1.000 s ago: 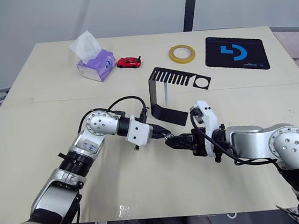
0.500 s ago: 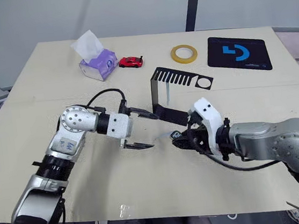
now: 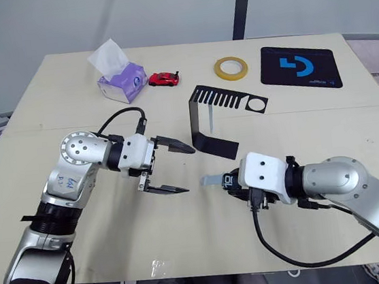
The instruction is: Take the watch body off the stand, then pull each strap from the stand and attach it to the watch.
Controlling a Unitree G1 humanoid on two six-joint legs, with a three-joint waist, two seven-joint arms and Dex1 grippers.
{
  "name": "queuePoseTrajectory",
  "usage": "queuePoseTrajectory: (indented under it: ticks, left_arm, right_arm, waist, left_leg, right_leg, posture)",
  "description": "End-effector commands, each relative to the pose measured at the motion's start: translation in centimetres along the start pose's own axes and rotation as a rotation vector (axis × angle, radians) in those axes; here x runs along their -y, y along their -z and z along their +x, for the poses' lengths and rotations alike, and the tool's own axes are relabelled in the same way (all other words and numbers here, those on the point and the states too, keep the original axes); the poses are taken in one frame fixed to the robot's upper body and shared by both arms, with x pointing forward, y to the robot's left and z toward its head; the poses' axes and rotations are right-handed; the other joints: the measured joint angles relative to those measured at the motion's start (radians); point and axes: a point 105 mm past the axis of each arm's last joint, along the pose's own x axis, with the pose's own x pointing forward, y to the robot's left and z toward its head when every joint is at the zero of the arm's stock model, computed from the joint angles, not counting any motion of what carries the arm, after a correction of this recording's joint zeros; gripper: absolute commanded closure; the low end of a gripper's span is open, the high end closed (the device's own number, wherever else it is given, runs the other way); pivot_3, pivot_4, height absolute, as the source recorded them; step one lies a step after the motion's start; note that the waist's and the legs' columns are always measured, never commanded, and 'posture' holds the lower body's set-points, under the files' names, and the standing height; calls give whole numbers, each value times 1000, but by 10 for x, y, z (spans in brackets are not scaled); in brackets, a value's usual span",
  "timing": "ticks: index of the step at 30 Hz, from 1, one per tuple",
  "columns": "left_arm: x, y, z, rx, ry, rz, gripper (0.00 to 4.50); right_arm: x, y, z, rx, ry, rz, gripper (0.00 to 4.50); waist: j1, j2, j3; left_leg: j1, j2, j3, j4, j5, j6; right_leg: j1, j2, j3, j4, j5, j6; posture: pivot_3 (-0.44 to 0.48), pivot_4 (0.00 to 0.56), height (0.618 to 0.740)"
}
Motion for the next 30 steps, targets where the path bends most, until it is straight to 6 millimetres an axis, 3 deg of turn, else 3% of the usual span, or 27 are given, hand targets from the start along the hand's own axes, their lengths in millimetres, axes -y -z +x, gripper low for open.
queuePoseTrajectory:
  ticks: [1,7,21,30]
  left_arm:
    - [-1,-8,-4,19,-10,45,39]
    - [-1,-7,-3,16,-7,62,39]
    - [-17,1,24,-43,-140,371,39]
    - [-22,22,41,-136,-171,355,39]
  right_arm:
    - [3,-10,-3,32,21,-69,2913]
    - [5,-9,-4,31,32,-45,2913]
    - [12,-11,7,147,-47,867,2913]
    - [22,-18,8,179,-24,1145,2913]
  waist:
    - [0,0,0]
    - [1,0,0]
    - [0,0,0]
    - [-1,0,0]
  left_leg:
    - [0,0,0,0,0,0]
    - [0,0,0,0,0,0]
    - [0,1,-1,4,0,0]
    - [-1,1,0,5,0,0]
  right_leg:
    - [0,0,0,0,0,0]
    - [0,0,-1,0,0,0]
    - [1,-4,-3,3,0,0]
    - [1,-5,-4,3,0,0]
  posture:
    - [0,150,738]
    - [0,150,738]
    - [0,150,738]
    - [0,150,738]
